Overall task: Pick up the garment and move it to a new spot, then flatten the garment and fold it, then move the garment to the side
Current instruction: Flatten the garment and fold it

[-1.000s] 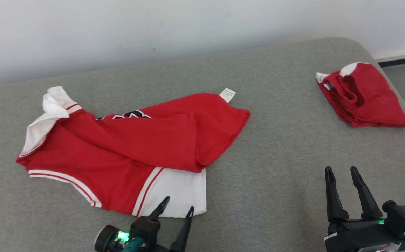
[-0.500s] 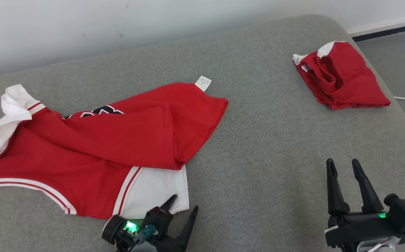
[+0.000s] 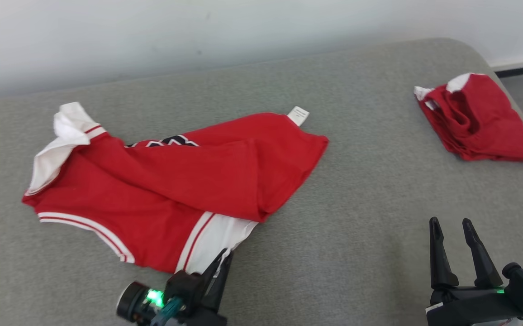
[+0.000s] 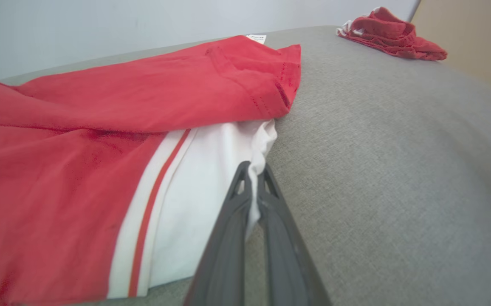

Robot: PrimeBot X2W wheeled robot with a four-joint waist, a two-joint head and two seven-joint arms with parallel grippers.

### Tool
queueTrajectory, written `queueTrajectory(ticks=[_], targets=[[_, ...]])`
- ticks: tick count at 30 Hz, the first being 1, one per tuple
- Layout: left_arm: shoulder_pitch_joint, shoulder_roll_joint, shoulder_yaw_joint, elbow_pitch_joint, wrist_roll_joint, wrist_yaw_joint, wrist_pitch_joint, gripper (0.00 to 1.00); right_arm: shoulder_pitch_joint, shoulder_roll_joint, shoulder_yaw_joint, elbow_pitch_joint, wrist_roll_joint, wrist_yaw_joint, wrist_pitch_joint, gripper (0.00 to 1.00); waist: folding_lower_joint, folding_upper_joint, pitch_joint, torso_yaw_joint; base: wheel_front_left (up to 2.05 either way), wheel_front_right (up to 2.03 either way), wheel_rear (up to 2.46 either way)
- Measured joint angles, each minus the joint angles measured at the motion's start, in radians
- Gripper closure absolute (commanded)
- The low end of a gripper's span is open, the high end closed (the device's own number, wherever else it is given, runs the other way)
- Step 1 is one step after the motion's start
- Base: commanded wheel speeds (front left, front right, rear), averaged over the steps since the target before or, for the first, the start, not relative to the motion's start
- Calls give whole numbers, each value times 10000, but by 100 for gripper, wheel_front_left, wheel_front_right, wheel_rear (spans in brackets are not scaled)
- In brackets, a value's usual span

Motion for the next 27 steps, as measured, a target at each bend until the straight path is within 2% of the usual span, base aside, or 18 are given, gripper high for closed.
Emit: queueTrajectory(ticks=[10, 14, 19, 20, 21, 22, 27], targets=[[2452, 1538, 420, -2878, -92, 610, 734, 100, 209, 44, -96, -8, -19, 0, 0, 0, 0, -1, -346, 1273, 0, 0, 0], [3376, 2132, 708, -3513, -151, 872, 1057, 100, 252, 40, -102, -12, -27, 0, 0, 0, -1, -1, -425, 1688, 0, 0, 0], [4045, 2291, 913, -3728, -577, 995, 1218, 100, 255, -25, -100, -2, -21, 0, 0, 0, -1, -1, -484, 1967, 0, 0, 0], [4075, 2255, 897, -3722, -629, 989, 1200, 64, 255, -40, -81, 8, -21, 0, 0, 0, -1, -1, -500, 1982, 0, 0, 0], [4062, 2209, 890, -3739, -646, 986, 1080, 11, 255, -44, -69, 21, -21, 0, 0, 0, -1, -1, -522, 1986, 0, 0, 0], [4031, 2119, 880, -3770, -692, 976, 995, 0, 255, -58, -58, 48, -21, 0, 0, 0, 0, -1, -549, 1984, 0, 0, 0], [3667, 1703, 884, -4057, -890, 811, 408, 0, 283, -98, -36, 96, -27, 0, 2, 0, -1, -1, -752, 1930, 0, 0, 0]])
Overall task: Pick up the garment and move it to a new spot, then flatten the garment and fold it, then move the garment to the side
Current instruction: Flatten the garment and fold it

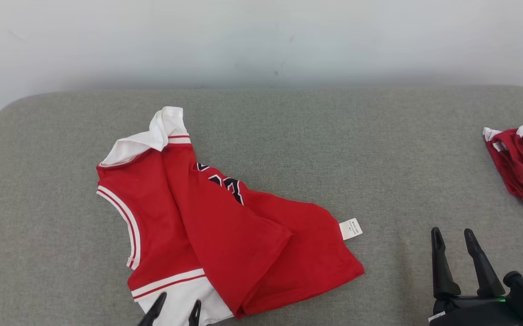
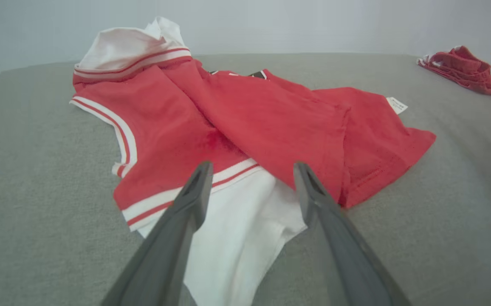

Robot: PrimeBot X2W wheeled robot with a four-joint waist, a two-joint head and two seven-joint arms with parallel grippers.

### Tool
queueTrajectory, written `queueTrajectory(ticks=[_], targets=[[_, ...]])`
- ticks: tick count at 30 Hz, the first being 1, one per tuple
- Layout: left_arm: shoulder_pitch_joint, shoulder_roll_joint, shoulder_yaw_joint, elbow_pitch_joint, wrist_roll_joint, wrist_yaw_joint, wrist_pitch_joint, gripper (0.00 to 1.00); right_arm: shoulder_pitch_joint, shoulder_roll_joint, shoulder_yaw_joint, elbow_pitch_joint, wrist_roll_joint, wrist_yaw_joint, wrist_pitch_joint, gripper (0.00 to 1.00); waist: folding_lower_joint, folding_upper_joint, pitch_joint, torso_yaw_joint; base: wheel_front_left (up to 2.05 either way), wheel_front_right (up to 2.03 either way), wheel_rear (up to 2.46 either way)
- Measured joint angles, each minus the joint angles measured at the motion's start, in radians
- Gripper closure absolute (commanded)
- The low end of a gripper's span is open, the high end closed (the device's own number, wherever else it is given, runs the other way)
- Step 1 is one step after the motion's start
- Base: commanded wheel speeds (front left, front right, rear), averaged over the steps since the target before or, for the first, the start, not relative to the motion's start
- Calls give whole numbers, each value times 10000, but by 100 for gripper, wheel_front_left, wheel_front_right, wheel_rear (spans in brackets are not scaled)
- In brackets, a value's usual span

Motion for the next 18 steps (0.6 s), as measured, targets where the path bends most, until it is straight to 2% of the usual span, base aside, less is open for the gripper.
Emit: queueTrajectory(ticks=[3, 6, 11, 18], targets=[[-283, -117, 130, -100, -40, 15, -190, 0, 20, -17, 38, 46, -4, 0, -2, 0, 0, 0, -126, -77, 0, 0, 0], [-567, -297, 495, -228, -46, 259, -324, 0, 35, -27, 90, 59, -8, 0, -2, 0, 0, 0, -234, -200, 0, 0, 0], [-891, -537, 1469, -284, -242, 629, -374, 0, 91, -81, 35, 90, -8, 0, -2, 0, -1, 0, -346, -481, 0, 0, 0], [-1083, -736, 2711, -514, -125, 761, -385, 0, 176, -79, 17, 58, -8, 0, -2, 0, 0, 0, -383, -771, 0, 0, 0]])
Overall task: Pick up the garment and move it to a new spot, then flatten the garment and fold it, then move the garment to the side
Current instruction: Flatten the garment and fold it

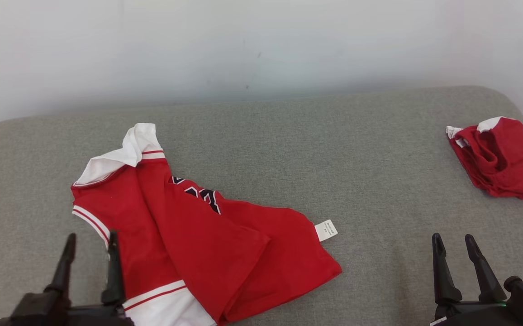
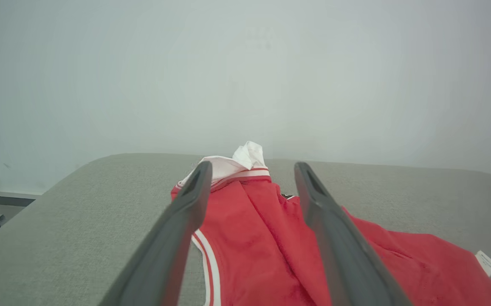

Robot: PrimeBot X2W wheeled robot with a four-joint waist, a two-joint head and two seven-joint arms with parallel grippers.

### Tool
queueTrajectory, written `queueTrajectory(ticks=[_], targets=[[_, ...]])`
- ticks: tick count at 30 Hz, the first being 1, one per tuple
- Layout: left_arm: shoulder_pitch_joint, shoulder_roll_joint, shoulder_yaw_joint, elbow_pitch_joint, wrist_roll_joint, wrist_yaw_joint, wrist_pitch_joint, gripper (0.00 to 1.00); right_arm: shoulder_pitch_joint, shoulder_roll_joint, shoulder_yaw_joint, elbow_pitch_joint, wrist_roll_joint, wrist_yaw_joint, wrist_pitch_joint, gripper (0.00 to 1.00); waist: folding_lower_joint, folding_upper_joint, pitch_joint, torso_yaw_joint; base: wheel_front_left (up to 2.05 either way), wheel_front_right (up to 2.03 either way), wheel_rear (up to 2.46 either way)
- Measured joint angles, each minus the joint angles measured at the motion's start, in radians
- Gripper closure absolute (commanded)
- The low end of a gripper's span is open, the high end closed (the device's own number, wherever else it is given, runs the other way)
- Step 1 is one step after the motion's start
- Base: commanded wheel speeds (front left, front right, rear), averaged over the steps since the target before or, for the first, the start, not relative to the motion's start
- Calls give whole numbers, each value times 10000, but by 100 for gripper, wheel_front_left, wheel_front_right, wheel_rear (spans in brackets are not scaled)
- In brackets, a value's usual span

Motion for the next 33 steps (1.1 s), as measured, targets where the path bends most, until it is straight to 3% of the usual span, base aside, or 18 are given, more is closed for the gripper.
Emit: queueTrajectory(ticks=[6, 17, 25, 33], targets=[[16, -75, 947, 25, 259, -209, 0, 0, 0, 12, -4, -35, -2, 0, 0, 0, 0, 0, 63, -112, 0, 0, 0], [210, -546, 1423, 370, 828, -786, 0, 0, -95, -136, 272, 125, 0, 0, 0, 0, 0, 0, 7, 49, 0, 0, 0], [16, -765, 1561, 428, 1095, -1116, 0, 0, -1219, -418, 2238, 690, 125, 0, 228, 0, 0, 0, 105, 433, 0, 0, 0], [-190, -1058, 1465, 560, 1239, -1329, -10, 0, -2688, -399, 4195, 2219, 612, 0, 443, 0, 0, 0, 370, 988, 0, 0, 0]])
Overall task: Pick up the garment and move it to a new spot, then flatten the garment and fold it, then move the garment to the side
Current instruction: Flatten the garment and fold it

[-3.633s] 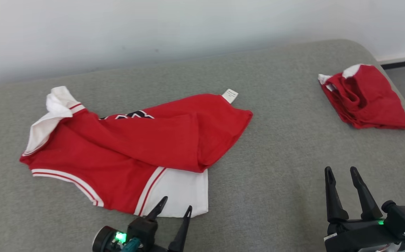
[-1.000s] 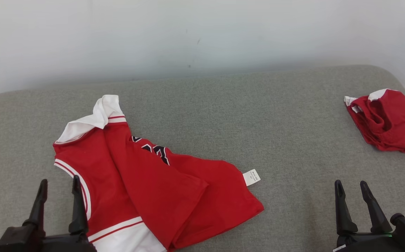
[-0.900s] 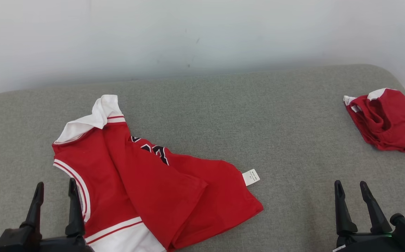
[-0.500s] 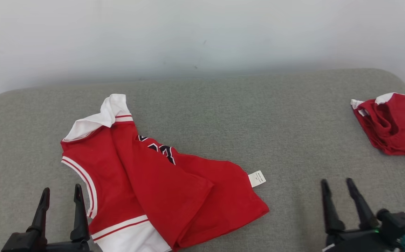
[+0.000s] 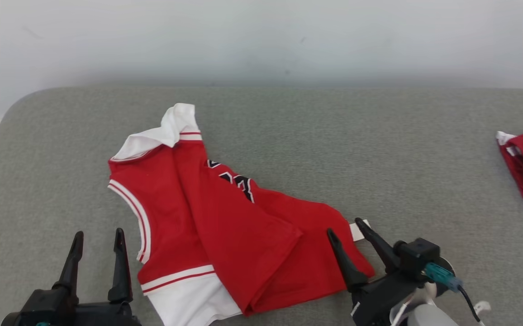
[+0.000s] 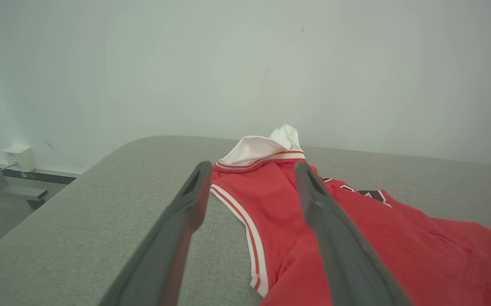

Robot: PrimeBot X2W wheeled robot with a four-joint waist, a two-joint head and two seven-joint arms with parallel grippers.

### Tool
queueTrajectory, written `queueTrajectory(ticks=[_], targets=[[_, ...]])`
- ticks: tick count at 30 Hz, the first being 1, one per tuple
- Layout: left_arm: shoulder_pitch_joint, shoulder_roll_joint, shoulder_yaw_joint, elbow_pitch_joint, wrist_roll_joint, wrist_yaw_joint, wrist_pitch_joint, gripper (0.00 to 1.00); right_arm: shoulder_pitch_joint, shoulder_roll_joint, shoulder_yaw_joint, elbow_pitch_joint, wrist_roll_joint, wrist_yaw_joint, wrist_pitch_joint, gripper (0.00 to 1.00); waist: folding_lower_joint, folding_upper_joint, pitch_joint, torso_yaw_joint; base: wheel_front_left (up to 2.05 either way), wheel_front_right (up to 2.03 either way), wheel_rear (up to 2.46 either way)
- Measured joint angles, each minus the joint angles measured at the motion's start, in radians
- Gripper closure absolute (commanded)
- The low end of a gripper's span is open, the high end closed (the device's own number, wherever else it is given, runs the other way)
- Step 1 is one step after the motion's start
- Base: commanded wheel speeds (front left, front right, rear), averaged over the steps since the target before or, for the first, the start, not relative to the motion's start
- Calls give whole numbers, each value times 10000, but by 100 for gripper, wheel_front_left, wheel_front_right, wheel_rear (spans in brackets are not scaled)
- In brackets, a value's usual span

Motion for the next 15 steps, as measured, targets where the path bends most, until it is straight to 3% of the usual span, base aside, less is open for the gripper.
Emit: queueTrajectory(ticks=[15], targets=[[-386, -263, -324, 330, 79, -148, -2, 0, -1861, 495, 1929, 3367, 1108, 0, -56, 2, 1, 0, 550, 1174, 0, 0, 0]])
